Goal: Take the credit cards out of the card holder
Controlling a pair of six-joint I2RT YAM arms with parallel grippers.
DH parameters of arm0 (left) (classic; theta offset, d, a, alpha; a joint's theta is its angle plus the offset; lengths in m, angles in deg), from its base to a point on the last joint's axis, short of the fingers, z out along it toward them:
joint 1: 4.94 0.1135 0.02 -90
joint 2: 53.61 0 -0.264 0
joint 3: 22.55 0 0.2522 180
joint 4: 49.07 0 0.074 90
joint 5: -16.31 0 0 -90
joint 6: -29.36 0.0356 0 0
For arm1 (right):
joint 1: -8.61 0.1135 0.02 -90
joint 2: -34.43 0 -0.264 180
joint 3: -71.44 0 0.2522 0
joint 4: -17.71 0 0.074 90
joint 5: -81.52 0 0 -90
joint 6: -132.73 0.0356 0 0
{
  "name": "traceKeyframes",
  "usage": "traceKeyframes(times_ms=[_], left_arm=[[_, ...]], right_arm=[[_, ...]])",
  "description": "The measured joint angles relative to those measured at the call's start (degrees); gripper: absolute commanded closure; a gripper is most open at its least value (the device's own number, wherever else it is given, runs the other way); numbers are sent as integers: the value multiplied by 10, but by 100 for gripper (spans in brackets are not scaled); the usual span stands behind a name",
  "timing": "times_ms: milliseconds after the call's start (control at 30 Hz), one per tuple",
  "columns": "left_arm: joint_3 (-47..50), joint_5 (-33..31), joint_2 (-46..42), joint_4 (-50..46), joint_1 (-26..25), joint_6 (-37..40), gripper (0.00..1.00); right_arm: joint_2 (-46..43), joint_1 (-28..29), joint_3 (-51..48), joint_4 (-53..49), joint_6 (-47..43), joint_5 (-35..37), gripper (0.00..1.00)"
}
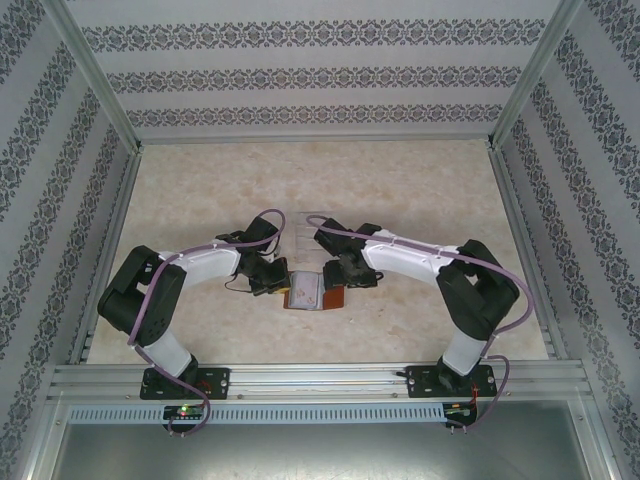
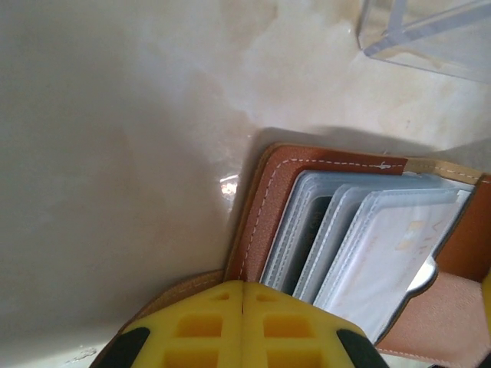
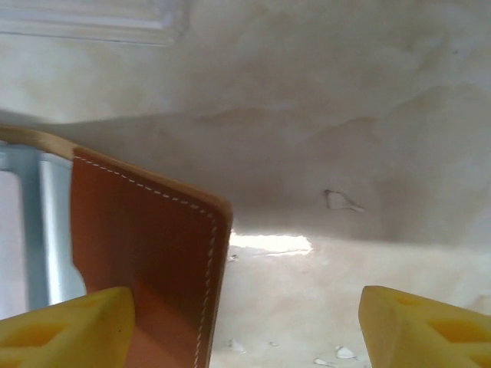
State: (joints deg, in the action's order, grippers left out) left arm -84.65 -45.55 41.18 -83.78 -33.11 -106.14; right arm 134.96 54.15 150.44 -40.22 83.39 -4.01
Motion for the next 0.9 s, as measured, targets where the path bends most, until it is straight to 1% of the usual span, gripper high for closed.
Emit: traceKeyframes(times_ms=[67, 200, 300, 400, 600, 733, 900], left_arm=[[0, 0, 0, 0, 0, 0, 100], [0, 2, 0, 0, 0, 0, 100], [0, 2, 0, 0, 0, 0, 100], [5, 1, -7, 2, 0, -4, 97], [16, -3, -51, -1, 0, -17, 94], [16, -2, -79, -1, 0, -24, 87], [13, 10, -87, 5, 0, -33, 82]], right_arm=[[19, 10, 17, -25, -6, 29, 19], [59, 32, 52, -65, -13, 79, 22], [80, 43, 70, -87, -19, 105, 24], [80, 49, 79, -102, -21, 117, 28], [57, 49, 80, -101, -20, 112, 38], [16, 49, 80, -88, -19, 101, 46], [-27, 49, 67, -51, -7, 74, 60]])
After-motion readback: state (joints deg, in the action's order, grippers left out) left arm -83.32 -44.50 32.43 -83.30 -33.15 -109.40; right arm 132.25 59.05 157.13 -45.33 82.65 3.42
